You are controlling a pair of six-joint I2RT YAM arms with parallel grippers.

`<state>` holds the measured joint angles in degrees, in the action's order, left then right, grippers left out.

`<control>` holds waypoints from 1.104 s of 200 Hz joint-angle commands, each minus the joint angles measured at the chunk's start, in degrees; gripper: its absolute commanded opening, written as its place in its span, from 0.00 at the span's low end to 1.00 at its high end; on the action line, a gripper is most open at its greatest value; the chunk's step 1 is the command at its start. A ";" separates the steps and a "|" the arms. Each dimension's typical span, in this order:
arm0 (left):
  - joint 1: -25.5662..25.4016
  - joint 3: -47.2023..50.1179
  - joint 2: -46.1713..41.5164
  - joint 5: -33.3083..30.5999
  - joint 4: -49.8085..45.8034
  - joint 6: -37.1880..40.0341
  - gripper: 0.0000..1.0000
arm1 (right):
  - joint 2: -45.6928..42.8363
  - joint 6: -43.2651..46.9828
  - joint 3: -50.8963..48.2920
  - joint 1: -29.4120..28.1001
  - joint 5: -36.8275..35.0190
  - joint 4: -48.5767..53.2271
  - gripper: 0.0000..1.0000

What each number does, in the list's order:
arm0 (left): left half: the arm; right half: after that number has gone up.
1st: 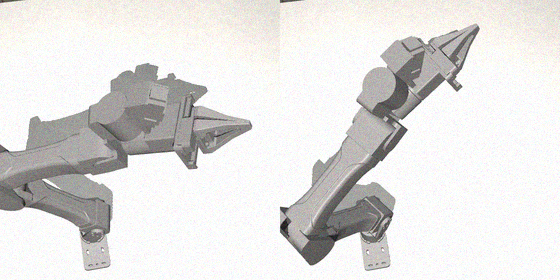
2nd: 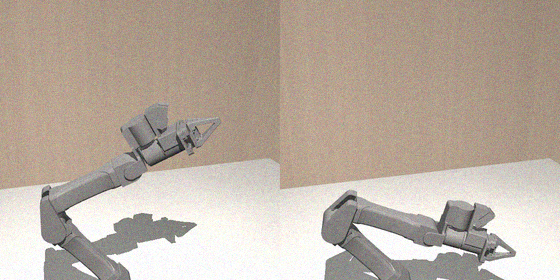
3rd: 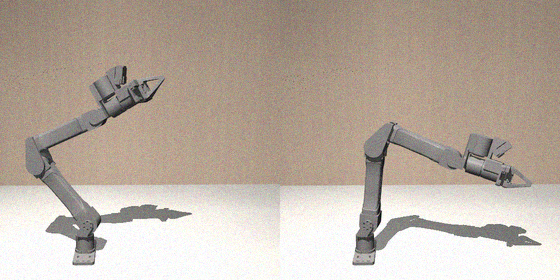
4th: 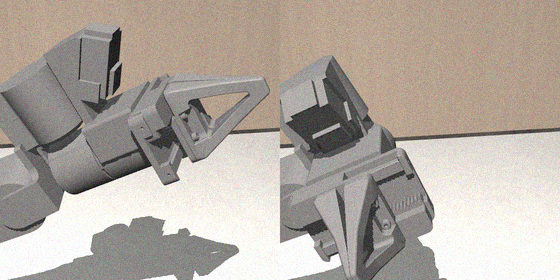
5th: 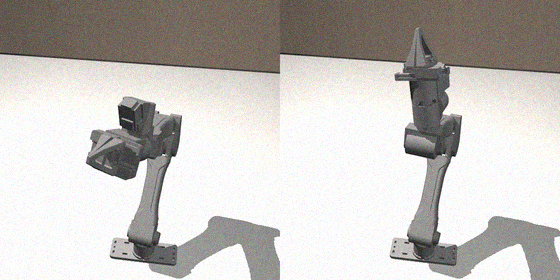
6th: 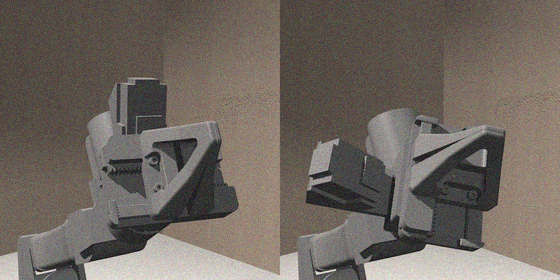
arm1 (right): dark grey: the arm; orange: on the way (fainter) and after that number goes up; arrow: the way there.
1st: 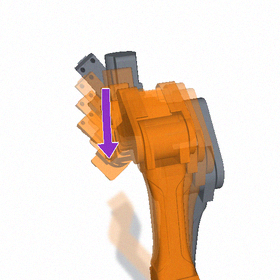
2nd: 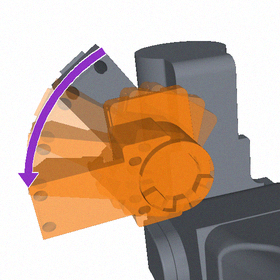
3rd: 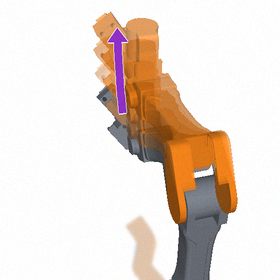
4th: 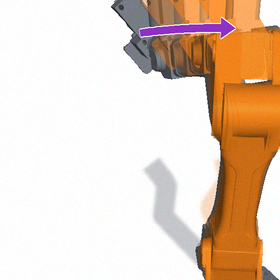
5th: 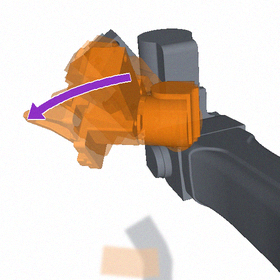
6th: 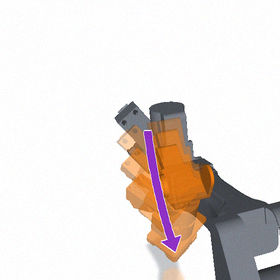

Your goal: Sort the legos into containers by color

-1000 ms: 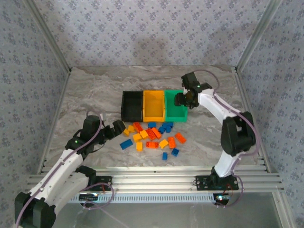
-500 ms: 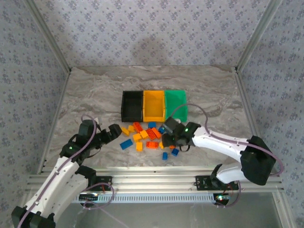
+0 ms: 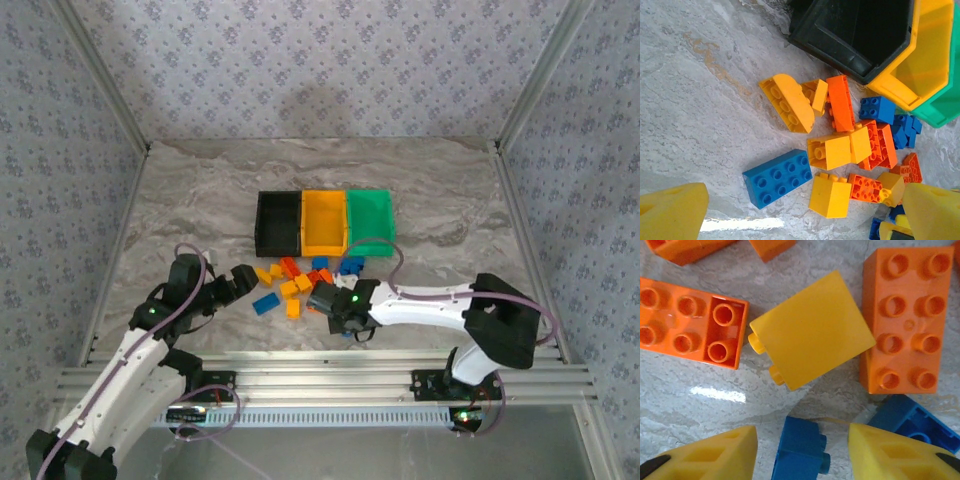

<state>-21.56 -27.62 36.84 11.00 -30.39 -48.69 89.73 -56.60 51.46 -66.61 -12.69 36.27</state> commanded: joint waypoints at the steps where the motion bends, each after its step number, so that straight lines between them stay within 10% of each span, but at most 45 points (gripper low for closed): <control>1: -0.41 0.06 -0.63 1.16 -0.10 0.66 1.00 | 1.38 -3.31 1.63 -0.39 -1.47 3.01 0.49; 123: -0.41 -0.63 -0.89 1.83 1.04 -0.38 1.00 | -6.85 3.18 3.87 2.27 -2.47 4.67 0.06; 221: -0.33 -3.06 1.78 -2.50 -3.37 -0.46 0.99 | 3.36 20.06 24.61 38.55 5.32 -3.41 0.09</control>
<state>-21.56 -27.68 35.70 9.32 -31.44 -50.02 86.06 -40.23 70.08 -32.34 -11.22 34.89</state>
